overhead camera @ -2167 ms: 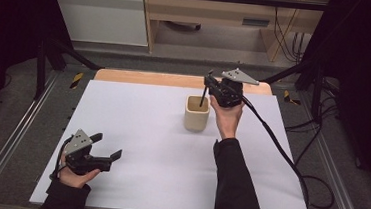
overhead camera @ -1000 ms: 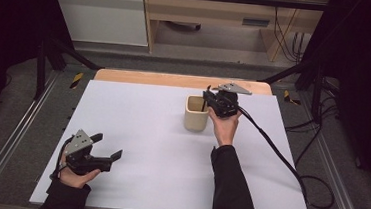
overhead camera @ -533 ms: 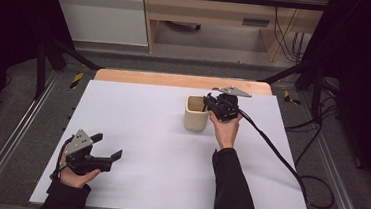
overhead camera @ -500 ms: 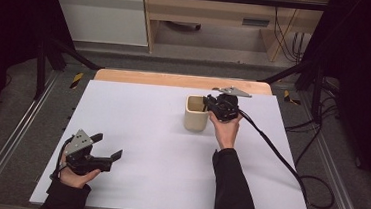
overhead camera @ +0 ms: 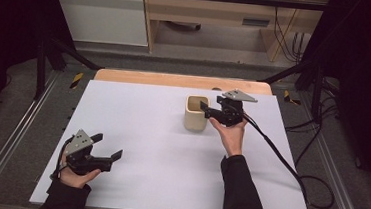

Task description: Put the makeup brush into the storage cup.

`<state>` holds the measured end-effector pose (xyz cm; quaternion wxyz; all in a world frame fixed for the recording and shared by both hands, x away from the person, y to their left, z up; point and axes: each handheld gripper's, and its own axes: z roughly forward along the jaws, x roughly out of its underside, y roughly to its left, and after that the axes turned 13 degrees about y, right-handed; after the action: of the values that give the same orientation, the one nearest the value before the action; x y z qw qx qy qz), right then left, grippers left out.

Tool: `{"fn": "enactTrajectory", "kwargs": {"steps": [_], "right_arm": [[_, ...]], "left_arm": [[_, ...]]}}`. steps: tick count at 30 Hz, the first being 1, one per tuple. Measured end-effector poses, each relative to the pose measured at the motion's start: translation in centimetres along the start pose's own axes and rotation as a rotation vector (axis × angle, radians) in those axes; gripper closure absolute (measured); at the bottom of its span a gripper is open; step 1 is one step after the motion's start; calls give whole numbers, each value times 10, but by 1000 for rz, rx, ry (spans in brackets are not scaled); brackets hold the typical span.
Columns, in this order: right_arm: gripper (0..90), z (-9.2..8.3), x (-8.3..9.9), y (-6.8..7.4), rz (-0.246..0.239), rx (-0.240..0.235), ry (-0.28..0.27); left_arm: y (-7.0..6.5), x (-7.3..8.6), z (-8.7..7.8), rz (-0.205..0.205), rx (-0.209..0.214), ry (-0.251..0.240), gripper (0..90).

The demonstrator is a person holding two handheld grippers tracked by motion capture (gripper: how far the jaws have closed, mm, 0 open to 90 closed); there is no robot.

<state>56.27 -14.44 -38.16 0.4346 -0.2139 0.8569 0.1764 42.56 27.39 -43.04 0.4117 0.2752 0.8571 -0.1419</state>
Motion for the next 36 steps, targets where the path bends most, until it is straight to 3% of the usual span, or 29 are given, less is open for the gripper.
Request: {"fn": "enactTrajectory", "kwargs": {"steps": [9, 18, 36], "right_arm": [[128, -25, 1, 8, -27, -35, -38], [76, -51, 12, 14, -86, -36, -18], [49, -88, 63, 6, -78, -51, -19]], "left_arm": [[-1, 0, 1, -6, 4, -4, 68], [0, 0, 0, -11, 9, -6, 68], [-2, 0, 1, -15, 13, -6, 67]]}}
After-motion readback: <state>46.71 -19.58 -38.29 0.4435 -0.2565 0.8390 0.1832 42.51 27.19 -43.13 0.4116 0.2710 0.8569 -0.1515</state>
